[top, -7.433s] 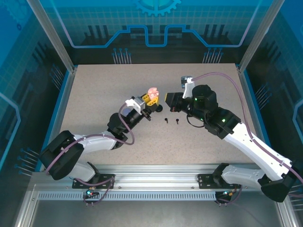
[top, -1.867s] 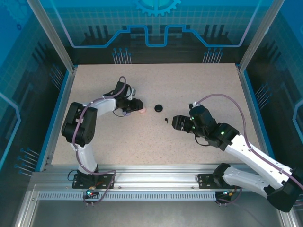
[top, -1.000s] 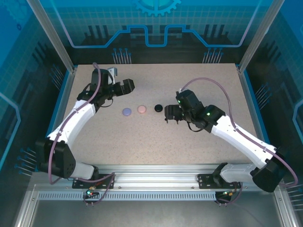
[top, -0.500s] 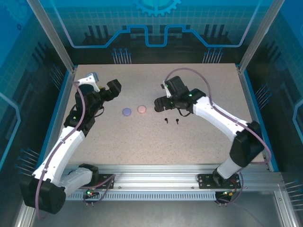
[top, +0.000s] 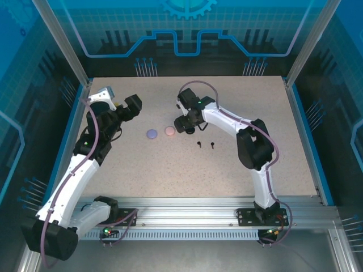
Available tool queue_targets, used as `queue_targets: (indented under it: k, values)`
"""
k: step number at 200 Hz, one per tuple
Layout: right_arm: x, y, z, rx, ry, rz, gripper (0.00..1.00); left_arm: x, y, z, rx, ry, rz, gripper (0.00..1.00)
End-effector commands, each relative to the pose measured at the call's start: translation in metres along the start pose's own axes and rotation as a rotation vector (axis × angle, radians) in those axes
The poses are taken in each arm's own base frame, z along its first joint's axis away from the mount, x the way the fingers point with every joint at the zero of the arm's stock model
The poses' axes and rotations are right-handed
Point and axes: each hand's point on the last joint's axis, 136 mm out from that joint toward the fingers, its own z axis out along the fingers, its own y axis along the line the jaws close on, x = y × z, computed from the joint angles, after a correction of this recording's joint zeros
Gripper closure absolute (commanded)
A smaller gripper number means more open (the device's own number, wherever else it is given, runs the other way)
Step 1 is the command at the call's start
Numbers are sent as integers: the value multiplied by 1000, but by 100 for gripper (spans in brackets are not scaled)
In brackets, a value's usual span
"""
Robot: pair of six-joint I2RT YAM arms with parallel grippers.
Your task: Insert wireless bluetooth earbuds into charging case
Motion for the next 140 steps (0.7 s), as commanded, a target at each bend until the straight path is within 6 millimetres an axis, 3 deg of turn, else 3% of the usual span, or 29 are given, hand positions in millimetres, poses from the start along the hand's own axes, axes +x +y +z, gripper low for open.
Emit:
queue_targets:
  k: [1,38,91,140]
  values:
    - [3,-12,4,36,52,-8,15,1,5,-4,-34,32,-30,1]
    - [5,-21,19,44,85,13,17,8,13,-9,-58,43,-59,1]
    - [10,-19,38,21,129,10,19,28,-14,-8,104,153,14,1]
    - [10,-16,46,4,135,25,24,39,-8,1,77,196,-13,1]
